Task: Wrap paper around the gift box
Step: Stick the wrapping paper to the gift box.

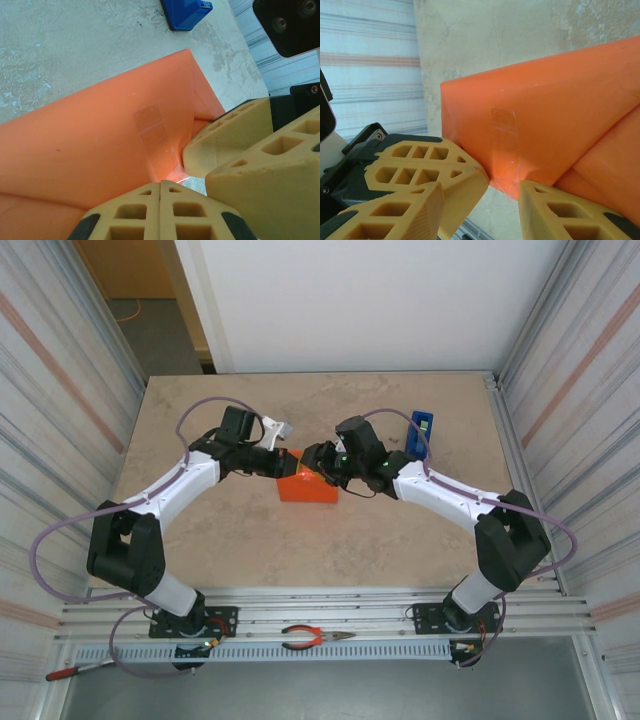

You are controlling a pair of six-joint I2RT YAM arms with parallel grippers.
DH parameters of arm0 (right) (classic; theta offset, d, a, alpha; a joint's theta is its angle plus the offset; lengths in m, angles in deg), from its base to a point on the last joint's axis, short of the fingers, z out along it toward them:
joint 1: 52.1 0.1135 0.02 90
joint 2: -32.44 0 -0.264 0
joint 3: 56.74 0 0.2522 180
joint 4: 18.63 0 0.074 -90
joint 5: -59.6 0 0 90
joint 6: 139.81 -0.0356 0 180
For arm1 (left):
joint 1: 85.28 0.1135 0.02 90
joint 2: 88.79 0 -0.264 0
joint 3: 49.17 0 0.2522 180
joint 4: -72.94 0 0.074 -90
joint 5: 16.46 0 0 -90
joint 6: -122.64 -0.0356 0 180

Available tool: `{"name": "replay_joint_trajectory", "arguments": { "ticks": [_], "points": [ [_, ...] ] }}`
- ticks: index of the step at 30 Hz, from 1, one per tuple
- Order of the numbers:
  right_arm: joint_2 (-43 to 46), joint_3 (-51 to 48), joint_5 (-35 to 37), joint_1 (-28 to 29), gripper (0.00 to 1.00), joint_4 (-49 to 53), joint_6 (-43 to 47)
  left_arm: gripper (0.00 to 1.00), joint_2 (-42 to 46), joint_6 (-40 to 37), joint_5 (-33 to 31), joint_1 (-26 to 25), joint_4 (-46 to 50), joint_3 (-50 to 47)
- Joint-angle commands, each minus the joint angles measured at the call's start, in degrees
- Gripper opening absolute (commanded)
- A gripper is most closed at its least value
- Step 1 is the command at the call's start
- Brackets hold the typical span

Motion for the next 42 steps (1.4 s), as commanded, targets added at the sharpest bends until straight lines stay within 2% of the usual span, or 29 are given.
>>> {"name": "replay_joint_trajectory", "arguments": {
  "ticks": [1, 7, 10, 12, 17, 27, 42],
  "points": [
    [-0.4, 0.7, -2.7, 1.1, 0.46, 2.9, -1.2, 0.00, -0.7, -1.4, -2.8, -0.7, 2.4, -2.1],
    [3.3, 0.2, -1.9, -0.3, 0.44, 3.6, -0.1, 0.00, -0.7, -1.3, -2.7, -0.7, 2.3, -2.1],
    [5.5, 0.6, -1.9, -2.4, 0.39, 4.7, 2.2, 0.00, -0.7, -1.3, -2.7, -0.7, 2.3, -2.0],
    [5.8, 1.4, -2.2, -3.8, 0.30, 5.5, 3.0, 0.00, -0.7, -1.4, -2.6, -0.7, 2.3, -2.0],
    [3.1, 4.2, -4.1, -6.4, 0.01, 4.5, 3.6, 0.00, -0.8, -1.3, -2.5, -0.7, 2.2, -2.1],
    [-7.6, 12.1, -7.2, -6.5, 0.00, 1.4, 2.6, 0.00, -0.8, -1.3, -2.7, -0.9, 2.1, -2.3],
    [-12.2, 10.0, -7.9, -6.0, 0.00, 2.6, 2.7, 0.00, -0.5, -1.2, -2.7, -1.0, 2.0, -2.7]
  ]
}}
